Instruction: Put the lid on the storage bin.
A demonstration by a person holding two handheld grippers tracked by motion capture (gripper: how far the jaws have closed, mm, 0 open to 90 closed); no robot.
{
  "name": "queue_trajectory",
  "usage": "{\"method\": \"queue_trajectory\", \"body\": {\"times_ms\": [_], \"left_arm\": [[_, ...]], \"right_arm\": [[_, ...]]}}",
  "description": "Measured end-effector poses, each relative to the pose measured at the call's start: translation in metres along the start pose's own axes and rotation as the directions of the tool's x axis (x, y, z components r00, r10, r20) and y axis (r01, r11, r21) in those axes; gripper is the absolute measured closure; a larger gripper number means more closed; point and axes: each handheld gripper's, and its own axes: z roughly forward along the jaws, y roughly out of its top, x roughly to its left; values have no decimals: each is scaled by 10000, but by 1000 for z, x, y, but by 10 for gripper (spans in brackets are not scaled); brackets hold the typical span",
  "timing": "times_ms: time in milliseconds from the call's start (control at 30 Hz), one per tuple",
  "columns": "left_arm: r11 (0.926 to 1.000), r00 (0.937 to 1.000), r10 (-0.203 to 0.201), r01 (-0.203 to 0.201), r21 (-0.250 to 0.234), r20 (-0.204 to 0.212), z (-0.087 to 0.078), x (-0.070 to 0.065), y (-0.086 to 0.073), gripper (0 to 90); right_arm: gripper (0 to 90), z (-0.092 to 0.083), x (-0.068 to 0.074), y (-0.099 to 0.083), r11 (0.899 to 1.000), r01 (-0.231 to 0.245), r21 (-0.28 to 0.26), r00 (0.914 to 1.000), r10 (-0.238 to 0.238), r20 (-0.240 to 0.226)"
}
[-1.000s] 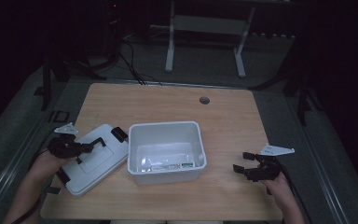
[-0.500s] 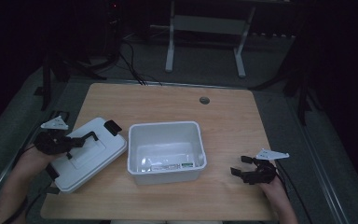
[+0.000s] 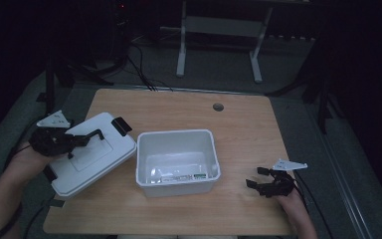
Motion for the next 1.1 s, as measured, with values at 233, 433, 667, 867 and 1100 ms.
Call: {"method": "queue_trajectory", "body": {"times_ms": [233,433,667,867,1100], "left_arm": [[9998,9996,118,-122,-173,-254,-16,4,17,834],[9992,9994,186,-196,-340,-302,-26,7,29,834],[9972,9985,539,-545,-512,-138,-27,0,43,834],[9950,9953,865,-841,-541,444,-9,-12,56,834],[9909,9830,1206,-1109,-760,1382,18,-26,74,833]], "right_arm": [[168,1,0,0,10000,11,11,10000,-11,-25],[168,0,0,0,10000,-7,-22,10000,7,-33],[168,1,0,0,10000,20,64,10000,-20,-39],[168,1,-2,-1,9999,-99,41,9999,99,-27],[168,1,-2,-2,10000,-70,59,10000,70,7]]}}
